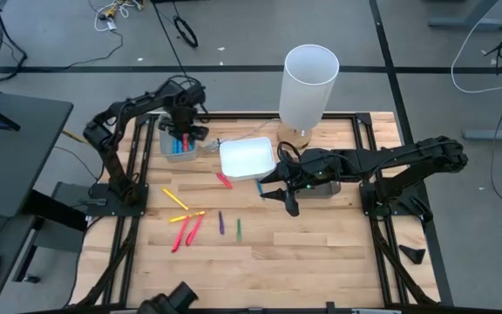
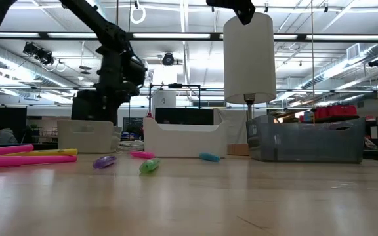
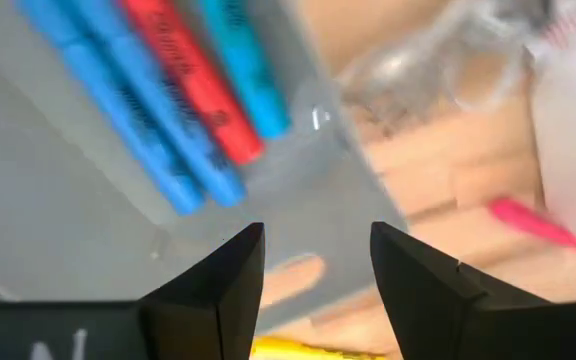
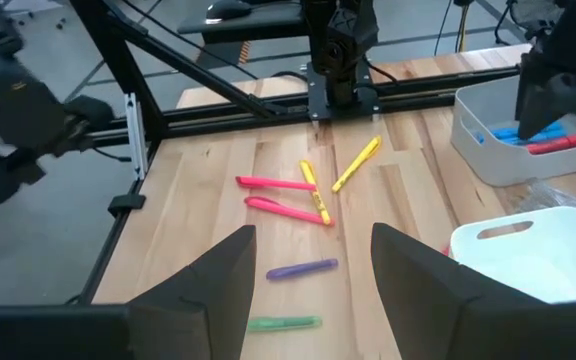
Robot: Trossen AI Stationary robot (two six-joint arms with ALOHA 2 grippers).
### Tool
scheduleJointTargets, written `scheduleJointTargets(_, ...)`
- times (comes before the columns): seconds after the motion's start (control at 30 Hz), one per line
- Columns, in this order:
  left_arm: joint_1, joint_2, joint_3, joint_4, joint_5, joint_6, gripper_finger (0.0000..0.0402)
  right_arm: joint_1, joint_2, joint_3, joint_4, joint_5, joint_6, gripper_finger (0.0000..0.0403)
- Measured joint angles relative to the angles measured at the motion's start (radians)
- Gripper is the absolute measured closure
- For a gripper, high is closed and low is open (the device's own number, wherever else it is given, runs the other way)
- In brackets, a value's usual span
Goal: Pick & Place Markers
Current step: Adjust the gray bin
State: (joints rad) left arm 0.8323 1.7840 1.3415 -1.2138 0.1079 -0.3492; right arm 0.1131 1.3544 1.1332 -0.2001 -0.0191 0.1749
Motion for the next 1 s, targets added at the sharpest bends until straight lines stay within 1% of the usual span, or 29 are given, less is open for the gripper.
scheduleJointTargets(0.27,-0.158,0.0,0.002,-0.008,-0.001,0.147,0.0214,0.0,0.0,0.0,0.003,0.0,0.0,0.0204)
scheduleJointTargets(0.53,-0.311,0.0,0.002,-0.014,-0.007,0.255,0.0214,0.0,0.0,0.0,0.006,0.0,0.0,0.0204)
scheduleJointTargets(0.67,-0.377,0.0,0.002,-0.011,-0.076,0.307,0.0214,0.0,0.0,0.0,0.006,0.0,0.015,0.0204)
scheduleJointTargets(0.8,-0.401,0.0,0.002,-0.012,-0.123,0.34,0.0214,0.0,0.0,0.0,0.006,0.0,0.063,0.0204)
scheduleJointTargets(0.93,-0.397,-0.003,0.002,-0.016,-0.161,0.331,0.0214,0.0,0.0,0.0,0.007,0.0,0.077,0.0204)
scheduleJointTargets(1.0,-0.393,-0.019,0.002,-0.012,-0.201,0.312,0.0214,0.0,0.0,0.0,0.007,0.0,0.075,0.0204)
